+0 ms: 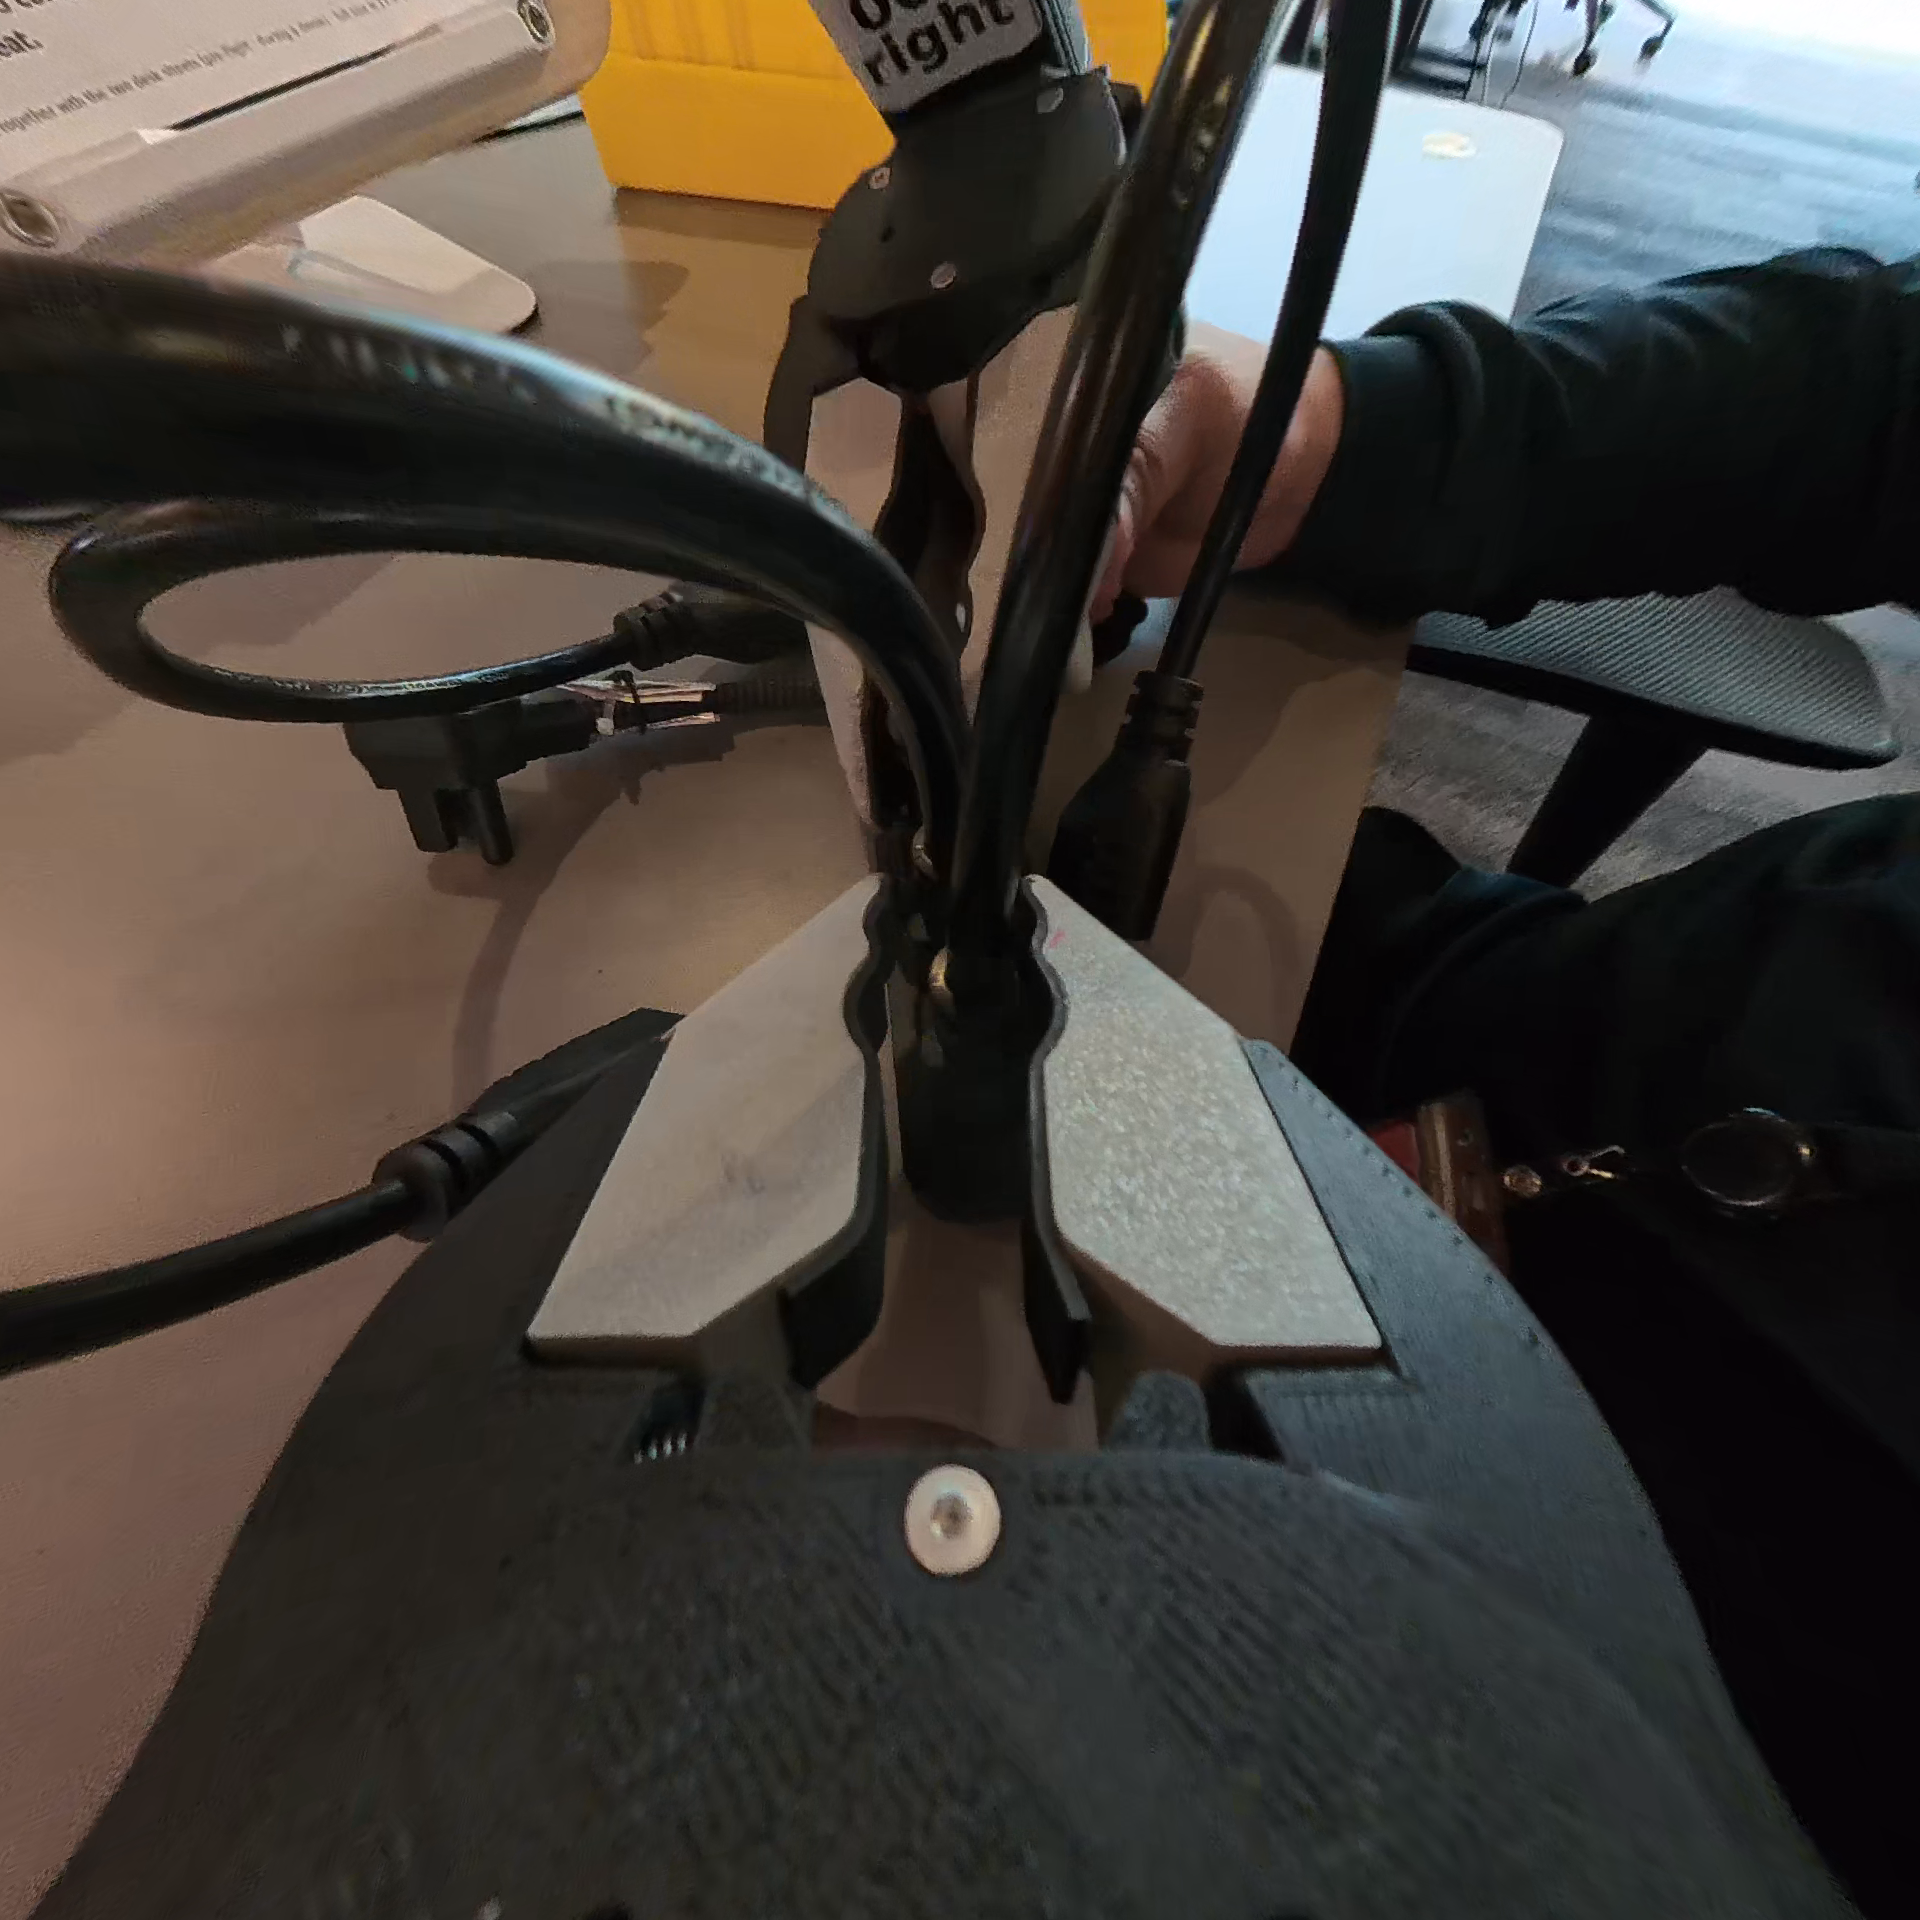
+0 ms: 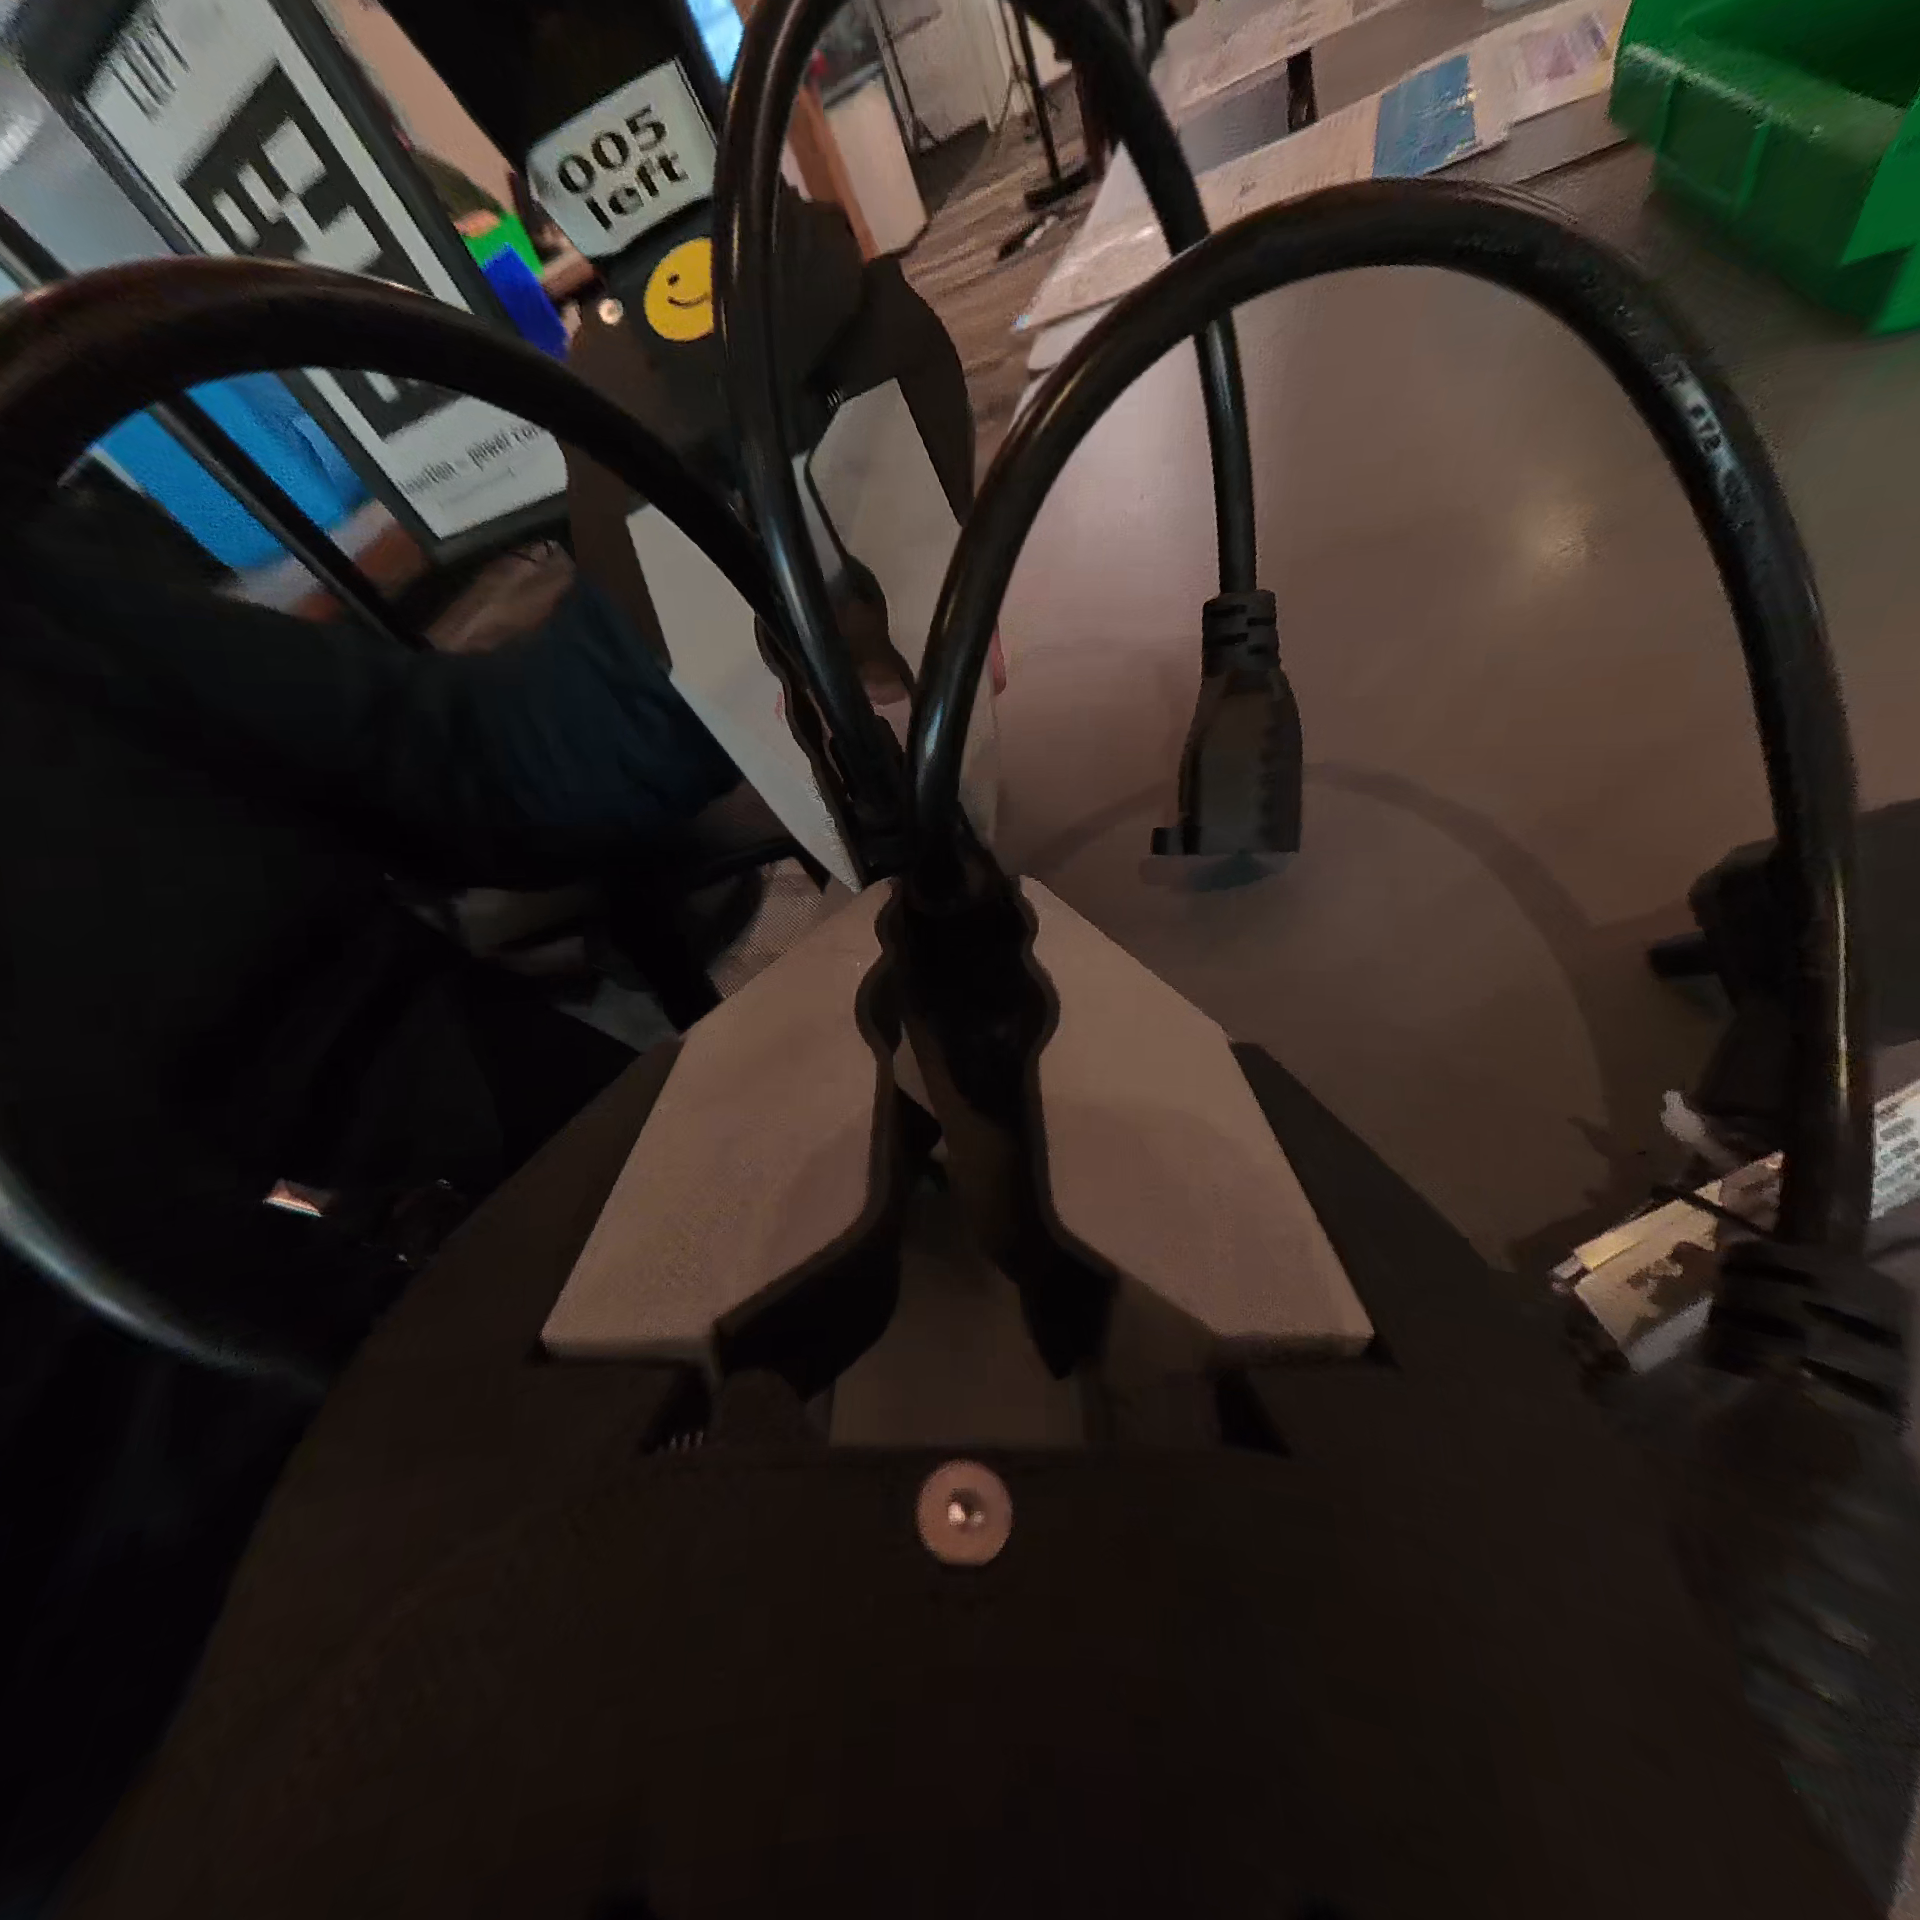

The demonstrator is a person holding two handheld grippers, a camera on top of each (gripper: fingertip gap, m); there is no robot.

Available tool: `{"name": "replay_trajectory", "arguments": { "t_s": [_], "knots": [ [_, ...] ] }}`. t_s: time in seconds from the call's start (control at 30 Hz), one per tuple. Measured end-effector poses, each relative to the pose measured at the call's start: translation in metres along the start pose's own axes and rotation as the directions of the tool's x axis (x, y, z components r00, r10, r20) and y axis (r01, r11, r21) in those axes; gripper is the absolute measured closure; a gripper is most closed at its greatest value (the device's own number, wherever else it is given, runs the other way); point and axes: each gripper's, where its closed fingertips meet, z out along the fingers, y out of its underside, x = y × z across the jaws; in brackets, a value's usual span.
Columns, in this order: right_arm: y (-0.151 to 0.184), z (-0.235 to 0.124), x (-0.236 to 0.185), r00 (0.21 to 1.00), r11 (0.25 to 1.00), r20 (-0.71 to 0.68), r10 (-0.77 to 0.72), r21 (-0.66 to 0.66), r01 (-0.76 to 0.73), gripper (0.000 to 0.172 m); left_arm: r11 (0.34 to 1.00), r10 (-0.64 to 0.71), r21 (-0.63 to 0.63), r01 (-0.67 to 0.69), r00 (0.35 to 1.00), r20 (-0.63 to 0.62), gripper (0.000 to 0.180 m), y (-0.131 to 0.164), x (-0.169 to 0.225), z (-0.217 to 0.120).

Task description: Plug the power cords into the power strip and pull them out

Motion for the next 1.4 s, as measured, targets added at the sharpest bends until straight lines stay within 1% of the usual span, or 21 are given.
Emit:
{"name": "replay_trajectory", "arguments": {
  "t_s": [0.07,0.13,0.17,0.27,0.3,0.4,0.5,0.63,0.87,0.93,1.0,1.07,1.17,1.3,1.33,1.4],
  "knots": [
    [-0.002,-0.002,0.001,1.0,1.0,0.001,0.015,0.017,-0.015,0.157,1.0,-0.018,0.014,0.018,1.0,-0.008,0.159,-0.001,-0.001,-0.001],
    [-0.004,-0.004,0.002,0.999,0.998,0.016,0.052,0.039,-0.052,0.157,1.0,-0.014,-0.007,0.014,1.0,-0.011,0.159,0.002,-0.002,-0.004],
    [-0.006,-0.006,0.002,0.997,0.995,0.032,0.077,0.056,-0.078,0.157,1.0,-0.016,0.0,0.016,1.0,0.011,0.154,0.001,-0.005,-0.005],
    [-0.012,-0.012,0.003,0.985,0.982,0.093,0.144,0.11,-0.154,0.156,1.0,-0.017,0.001,0.017,1.0,-0.001,0.151,-0.001,-0.003,-0.008],
    [-0.015,-0.015,0.003,0.981,0.976,0.112,0.162,0.131,-0.176,0.156,1.0,-0.011,-0.005,0.011,1.0,0.006,0.147,0.0,-0.004,-0.009],
    [-0.02,-0.022,0.007,0.972,0.96,0.131,0.196,0.179,-0.218,0.157,1.0,0.003,-0.006,-0.003,1.0,0.01,0.147,0.0,-0.004,-0.009],
    [-0.019,-0.023,0.008,0.976,0.963,0.113,0.186,0.176,-0.204,0.157,1.0,0.013,-0.019,-0.013,1.0,0.015,0.146,0.004,-0.006,-0.01],
    [-0.016,-0.019,0.008,0.983,0.973,0.088,0.162,0.15,-0.174,0.156,0.998,0.015,-0.056,-0.013,0.999,0.045,0.14,0.011,-0.012,-0.01],
    [-0.015,-0.018,0.009,0.982,0.973,0.091,0.165,0.146,-0.177,0.156,0.996,0.017,-0.092,-0.012,0.999,0.05,0.141,0.018,-0.013,-0.008],
    [-0.017,-0.02,0.007,0.981,0.971,0.106,0.163,0.159,-0.179,0.156,0.992,0.025,-0.125,-0.017,0.998,0.056,0.143,0.024,-0.015,-0.011],
    [-0.021,-0.025,0.004,0.978,0.965,0.14,0.158,0.189,-0.183,0.159,0.984,0.044,-0.178,-0.028,0.995,0.084,0.144,0.035,-0.021,-0.017],
    [-0.021,-0.026,0.004,0.979,0.966,0.137,0.152,0.189,-0.176,0.159,0.978,0.04,-0.205,-0.024,0.996,0.075,0.145,0.042,-0.021,-0.023],
    [-0.018,-0.023,0.005,0.985,0.973,0.11,0.136,0.17,-0.153,0.159,0.977,0.02,-0.215,-0.011,0.999,0.04,0.145,0.045,-0.017,-0.022],
    [-0.017,-0.022,0.005,0.987,0.977,0.101,0.127,0.159,-0.142,0.159,0.957,0.062,-0.284,-0.055,0.998,0.014,0.145,0.058,-0.01,-0.014],
    [-0.018,-0.022,0.006,0.987,0.977,0.098,0.127,0.161,-0.142,0.159,0.954,0.079,-0.29,-0.068,0.996,0.027,0.146,0.058,-0.012,-0.013],
    [-0.018,-0.023,0.007,0.987,0.976,0.092,0.13,0.166,-0.144,0.159,0.966,0.091,-0.249,-0.07,0.993,0.075,0.148,0.047,-0.019,-0.014]
  ]
}}
